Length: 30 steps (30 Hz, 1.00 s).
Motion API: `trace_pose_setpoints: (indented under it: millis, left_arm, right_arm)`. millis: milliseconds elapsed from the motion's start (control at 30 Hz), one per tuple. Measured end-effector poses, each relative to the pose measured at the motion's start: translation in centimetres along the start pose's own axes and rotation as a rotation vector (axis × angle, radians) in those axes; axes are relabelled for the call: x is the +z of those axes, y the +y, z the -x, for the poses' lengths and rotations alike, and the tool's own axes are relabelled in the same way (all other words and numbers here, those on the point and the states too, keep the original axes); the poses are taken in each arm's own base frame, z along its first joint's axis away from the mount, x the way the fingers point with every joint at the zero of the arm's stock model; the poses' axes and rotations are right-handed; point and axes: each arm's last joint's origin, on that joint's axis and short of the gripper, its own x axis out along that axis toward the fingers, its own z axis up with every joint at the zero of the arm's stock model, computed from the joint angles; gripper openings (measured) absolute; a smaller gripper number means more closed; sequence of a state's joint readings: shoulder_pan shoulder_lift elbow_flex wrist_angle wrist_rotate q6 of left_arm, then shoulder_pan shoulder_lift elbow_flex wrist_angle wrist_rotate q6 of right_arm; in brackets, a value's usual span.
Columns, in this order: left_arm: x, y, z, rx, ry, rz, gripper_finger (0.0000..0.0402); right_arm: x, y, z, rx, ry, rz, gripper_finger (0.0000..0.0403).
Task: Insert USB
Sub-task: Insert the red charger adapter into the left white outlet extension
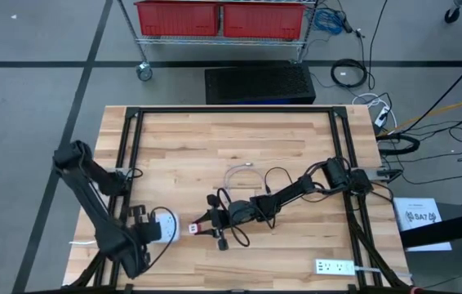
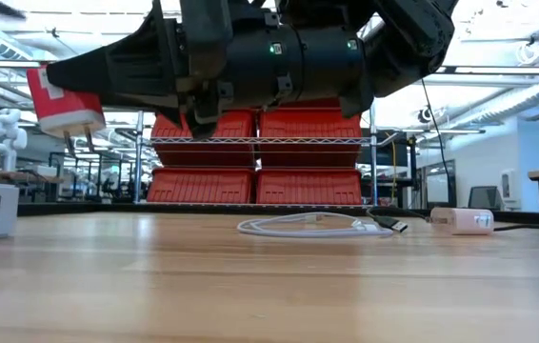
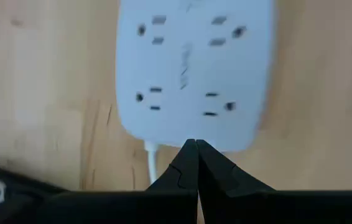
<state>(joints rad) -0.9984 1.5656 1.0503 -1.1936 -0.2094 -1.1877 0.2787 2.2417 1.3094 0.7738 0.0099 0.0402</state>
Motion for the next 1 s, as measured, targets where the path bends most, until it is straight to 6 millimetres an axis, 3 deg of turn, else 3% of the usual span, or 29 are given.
trace_pose_setpoints:
  millis: [200, 533, 767, 1000]
  left_arm:
    - [-0.3, -1.5, -3.0, 0.038, 0.056, 0.0, 0.0]
    - [1.0, -2.0, -3.6, 0.059, -0.134, -0.011, 0.0]
    - [1.7, -1.8, -3.9, 0.081, -0.163, -0.069, 0.0]
    - [1.6, -1.7, -3.8, 0.09, -0.161, -0.117, 0.0]
  right_arm:
    - [0.1, 0.0, 0.0, 0.013, -0.006, -0.002, 0.011]
    - [1.3, -0.1, 0.1, 0.045, -0.128, 0.004, 0.011]
    - [1.3, -2.7, 0.1, 0.084, -0.144, 0.059, 0.011]
    - [-0.1, -5.9, 0.1, 0.167, -0.16, 0.068, 0.011]
